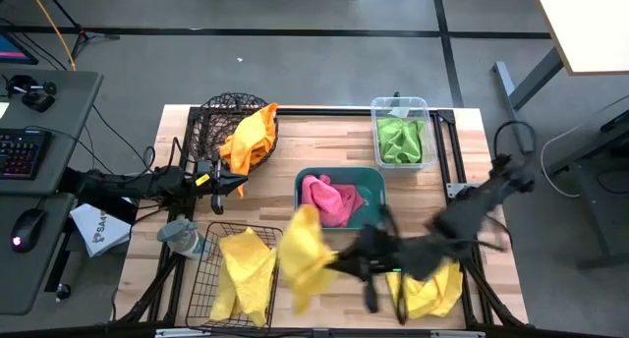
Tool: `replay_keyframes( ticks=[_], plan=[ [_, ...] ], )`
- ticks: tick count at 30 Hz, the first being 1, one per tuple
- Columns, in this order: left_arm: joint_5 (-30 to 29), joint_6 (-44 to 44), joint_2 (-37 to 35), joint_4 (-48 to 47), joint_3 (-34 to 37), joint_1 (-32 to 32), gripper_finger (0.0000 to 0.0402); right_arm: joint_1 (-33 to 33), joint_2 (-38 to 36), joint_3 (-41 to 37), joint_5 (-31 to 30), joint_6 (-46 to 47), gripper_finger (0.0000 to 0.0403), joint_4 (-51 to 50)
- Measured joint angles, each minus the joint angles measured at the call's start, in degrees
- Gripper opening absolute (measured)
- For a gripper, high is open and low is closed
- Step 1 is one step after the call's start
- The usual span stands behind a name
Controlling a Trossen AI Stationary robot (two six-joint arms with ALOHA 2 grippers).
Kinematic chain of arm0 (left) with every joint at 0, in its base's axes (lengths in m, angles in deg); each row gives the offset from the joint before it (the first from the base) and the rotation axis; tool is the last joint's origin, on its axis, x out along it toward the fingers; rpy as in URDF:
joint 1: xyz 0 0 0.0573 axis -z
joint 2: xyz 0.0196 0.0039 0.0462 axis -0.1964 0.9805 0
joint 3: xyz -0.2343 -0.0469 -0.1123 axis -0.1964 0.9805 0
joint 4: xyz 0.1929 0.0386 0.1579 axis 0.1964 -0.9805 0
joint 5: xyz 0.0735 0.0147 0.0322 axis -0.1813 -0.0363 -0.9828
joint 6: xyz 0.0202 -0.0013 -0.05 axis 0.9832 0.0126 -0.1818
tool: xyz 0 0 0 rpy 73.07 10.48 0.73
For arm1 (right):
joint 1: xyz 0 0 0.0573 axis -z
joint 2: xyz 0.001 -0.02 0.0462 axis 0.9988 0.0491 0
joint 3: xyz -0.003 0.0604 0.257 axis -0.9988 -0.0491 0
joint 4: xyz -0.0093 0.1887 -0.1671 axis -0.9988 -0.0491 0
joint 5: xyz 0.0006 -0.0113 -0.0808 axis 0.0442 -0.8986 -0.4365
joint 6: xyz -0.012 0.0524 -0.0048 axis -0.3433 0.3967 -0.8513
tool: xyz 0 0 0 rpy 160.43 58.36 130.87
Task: Sort microfiber towel by color & place in baskets
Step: Put the yellow microfiber cloth into the bottom black wire basket
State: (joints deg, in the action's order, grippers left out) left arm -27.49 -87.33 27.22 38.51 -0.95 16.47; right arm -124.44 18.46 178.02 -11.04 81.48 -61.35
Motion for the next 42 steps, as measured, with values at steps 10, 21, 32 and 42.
replay_keyframes(
  ticks=[10,21,32,42],
  plan=[
    [0.00,-0.01,-0.01,0.02,-0.02,0.00,0.0000,10.40,17.78,0.00,20.96,-7.66,0.0001,31.74],
    [0.00,0.00,-0.01,0.02,0.00,-0.01,0.0000,14.92,31.03,0.00,21.84,4.79,0.0036,33.44],
    [0.00,-0.01,-0.01,0.02,-0.02,-0.02,0.0000,17.49,31.87,-0.02,25.38,2.41,0.0238,32.72],
    [0.00,-0.02,-0.02,0.00,-0.02,-0.02,0.0000,20.01,24.16,-0.02,33.63,-3.16,0.0286,19.83]
  ],
)
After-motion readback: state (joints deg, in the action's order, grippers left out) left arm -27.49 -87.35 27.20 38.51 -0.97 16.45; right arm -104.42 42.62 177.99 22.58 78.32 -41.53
